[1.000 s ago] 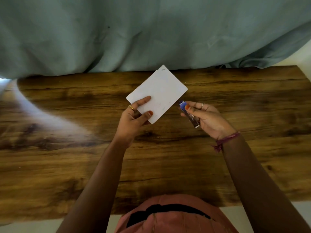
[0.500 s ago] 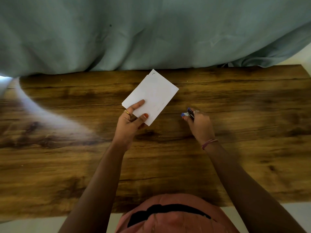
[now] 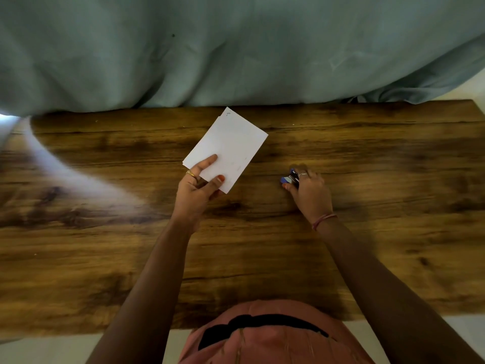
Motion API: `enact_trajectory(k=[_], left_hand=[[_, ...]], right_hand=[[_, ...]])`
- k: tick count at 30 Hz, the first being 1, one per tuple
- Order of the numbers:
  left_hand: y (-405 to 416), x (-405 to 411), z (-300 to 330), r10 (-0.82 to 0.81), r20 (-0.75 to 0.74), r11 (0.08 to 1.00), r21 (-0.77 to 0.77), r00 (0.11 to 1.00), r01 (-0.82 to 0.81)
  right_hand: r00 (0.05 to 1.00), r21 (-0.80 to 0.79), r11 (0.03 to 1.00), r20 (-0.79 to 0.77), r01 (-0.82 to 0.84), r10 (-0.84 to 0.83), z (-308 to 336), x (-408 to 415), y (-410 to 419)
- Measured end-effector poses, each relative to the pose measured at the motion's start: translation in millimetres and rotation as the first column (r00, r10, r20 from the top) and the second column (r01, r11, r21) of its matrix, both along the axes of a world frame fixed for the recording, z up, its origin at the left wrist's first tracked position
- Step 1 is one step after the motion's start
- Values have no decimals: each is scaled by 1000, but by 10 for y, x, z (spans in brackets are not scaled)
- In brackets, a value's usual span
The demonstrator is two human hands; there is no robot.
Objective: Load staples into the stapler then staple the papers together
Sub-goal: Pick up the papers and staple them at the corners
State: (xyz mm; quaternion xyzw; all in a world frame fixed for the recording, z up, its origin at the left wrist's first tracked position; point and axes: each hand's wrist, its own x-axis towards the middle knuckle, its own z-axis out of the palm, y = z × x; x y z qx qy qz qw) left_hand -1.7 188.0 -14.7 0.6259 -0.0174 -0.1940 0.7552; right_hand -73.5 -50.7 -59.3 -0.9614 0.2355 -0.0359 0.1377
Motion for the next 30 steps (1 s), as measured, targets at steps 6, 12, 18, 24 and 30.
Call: enact_trajectory(k=[6, 12, 18, 24, 30], left_hand=[[112, -30, -54, 84, 1, 996, 5, 996, -84], [196, -272, -165, 233, -94, 970, -47, 968, -239], [286, -557, -327, 303, -200, 947, -45, 932, -318], [454, -601, -457, 298, -231, 954, 53, 926, -294], [843, -290, -497, 414, -170, 906, 173, 894, -387]], right_hand=[[970, 74, 997, 240, 7, -24, 216, -110, 128], [983, 859, 509, 138, -57, -122, 426, -117, 754], [986, 988, 153, 11, 15, -167, 240, -41, 1212], [968, 976, 204, -16, 69, -250, 113, 90, 1385], [974, 942, 325, -7, 82, -226, 90, 279, 1476]])
